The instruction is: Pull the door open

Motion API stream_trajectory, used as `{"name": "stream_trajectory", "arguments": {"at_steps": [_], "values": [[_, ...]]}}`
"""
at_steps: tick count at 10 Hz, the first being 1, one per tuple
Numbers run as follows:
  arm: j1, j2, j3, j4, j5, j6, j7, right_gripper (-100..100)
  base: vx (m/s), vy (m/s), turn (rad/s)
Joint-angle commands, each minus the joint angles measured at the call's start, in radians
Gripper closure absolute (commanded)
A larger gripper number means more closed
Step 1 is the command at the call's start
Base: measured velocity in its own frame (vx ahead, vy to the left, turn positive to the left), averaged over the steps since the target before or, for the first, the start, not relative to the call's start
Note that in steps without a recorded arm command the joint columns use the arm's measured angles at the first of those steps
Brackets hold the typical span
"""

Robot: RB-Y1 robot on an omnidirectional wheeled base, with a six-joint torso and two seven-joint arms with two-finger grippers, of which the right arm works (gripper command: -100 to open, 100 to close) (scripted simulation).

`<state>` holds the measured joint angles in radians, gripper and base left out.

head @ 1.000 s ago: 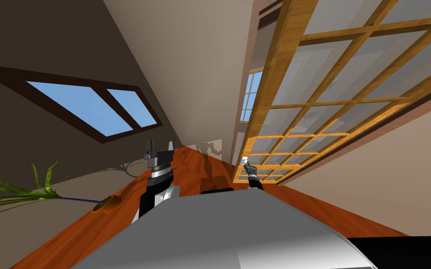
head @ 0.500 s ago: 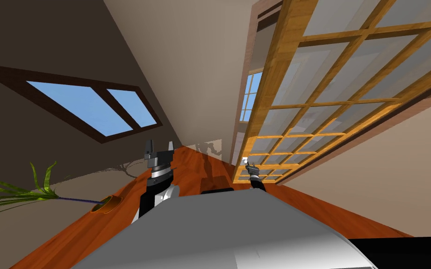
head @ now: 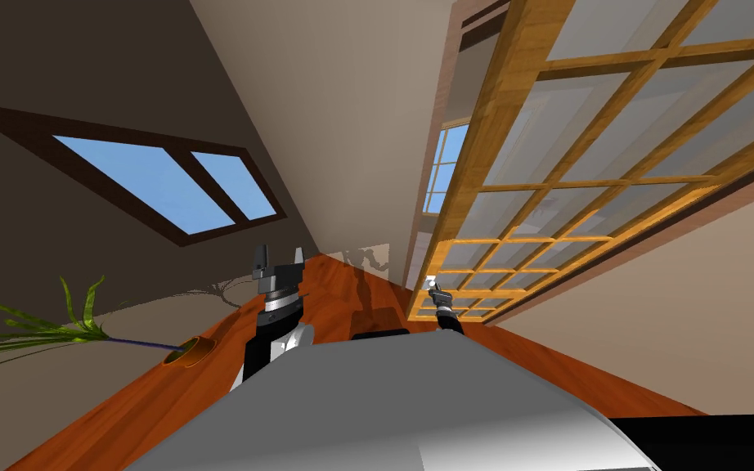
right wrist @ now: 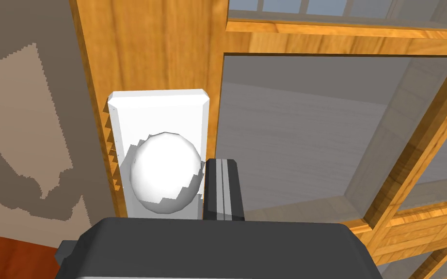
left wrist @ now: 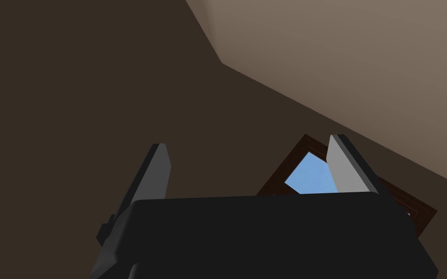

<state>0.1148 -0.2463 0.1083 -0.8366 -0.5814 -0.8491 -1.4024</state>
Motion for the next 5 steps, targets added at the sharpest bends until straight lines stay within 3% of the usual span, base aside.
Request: {"name": "stream_trajectory", "arguments": {"at_steps": [1, 2, 5], "values": [[0.0, 0.001, 0.001, 0.0, 0.001, 0.0, 0.0, 100, 0.0, 0.0, 0.0], [0.004, -0.007, 0.02, -0.007, 0.009, -0.002, -0.013, -100, -0.102, 0.008, 0.092], [0.012, -0.02, 0.055, -0.019, 0.025, -0.006, -0.037, -100, -0.178, -0.033, 0.077]]}}
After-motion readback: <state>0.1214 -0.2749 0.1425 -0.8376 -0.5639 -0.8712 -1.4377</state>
